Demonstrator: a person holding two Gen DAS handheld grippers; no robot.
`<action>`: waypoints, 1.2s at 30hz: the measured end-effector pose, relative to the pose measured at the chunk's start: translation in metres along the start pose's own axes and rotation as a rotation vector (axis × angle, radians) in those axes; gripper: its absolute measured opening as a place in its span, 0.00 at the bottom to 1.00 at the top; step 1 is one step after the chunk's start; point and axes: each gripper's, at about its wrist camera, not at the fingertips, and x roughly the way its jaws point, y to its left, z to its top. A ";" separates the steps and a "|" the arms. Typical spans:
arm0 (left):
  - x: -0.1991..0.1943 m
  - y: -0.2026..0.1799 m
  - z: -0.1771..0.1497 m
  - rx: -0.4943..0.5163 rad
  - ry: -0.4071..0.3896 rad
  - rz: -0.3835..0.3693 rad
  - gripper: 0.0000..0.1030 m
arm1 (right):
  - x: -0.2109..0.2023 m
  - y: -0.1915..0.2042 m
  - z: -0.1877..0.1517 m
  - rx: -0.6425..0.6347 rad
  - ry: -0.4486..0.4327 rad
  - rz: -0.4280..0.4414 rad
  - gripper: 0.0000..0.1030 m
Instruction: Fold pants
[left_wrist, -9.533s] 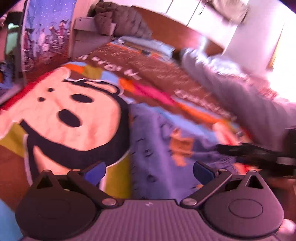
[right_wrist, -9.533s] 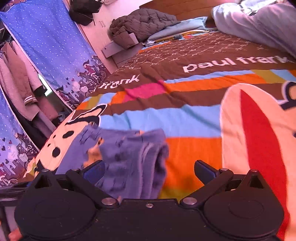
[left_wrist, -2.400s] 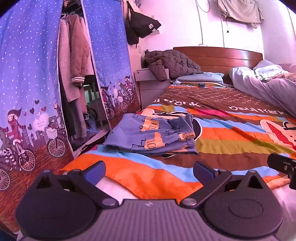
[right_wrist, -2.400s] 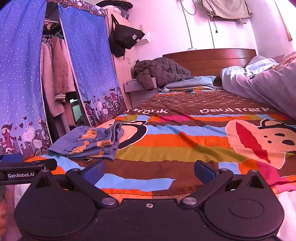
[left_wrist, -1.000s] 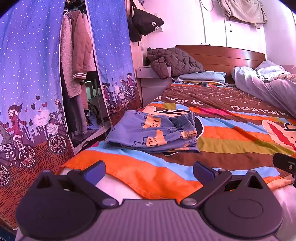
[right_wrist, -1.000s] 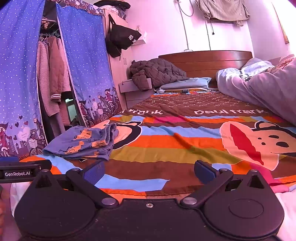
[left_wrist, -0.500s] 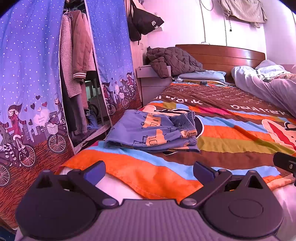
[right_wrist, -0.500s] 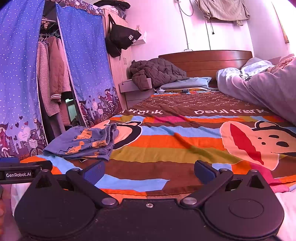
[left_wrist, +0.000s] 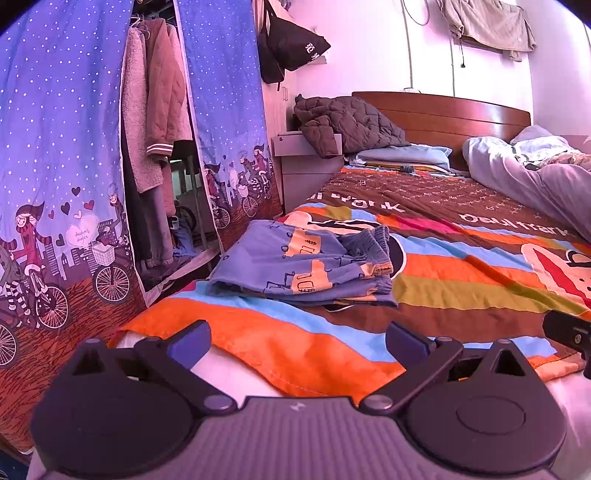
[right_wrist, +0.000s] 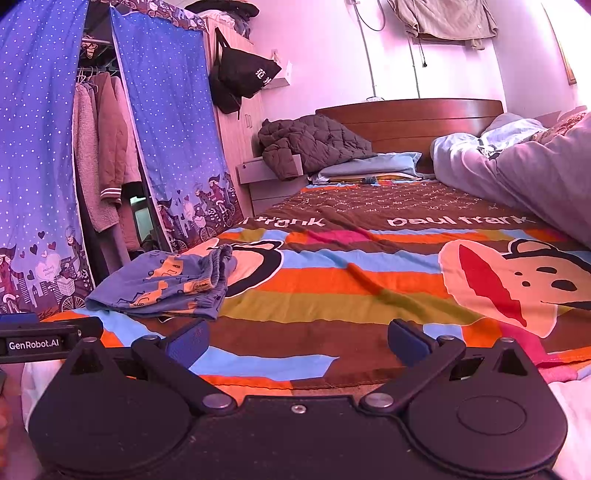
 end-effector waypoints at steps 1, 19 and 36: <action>0.000 0.000 0.000 0.000 0.000 -0.001 1.00 | 0.000 0.000 0.000 -0.001 0.000 0.000 0.99; -0.003 -0.004 0.003 0.031 -0.006 0.037 1.00 | 0.000 0.000 0.000 0.002 0.000 -0.001 0.99; -0.002 -0.002 0.004 0.047 0.000 0.042 1.00 | 0.000 0.001 0.000 0.005 0.001 -0.001 0.99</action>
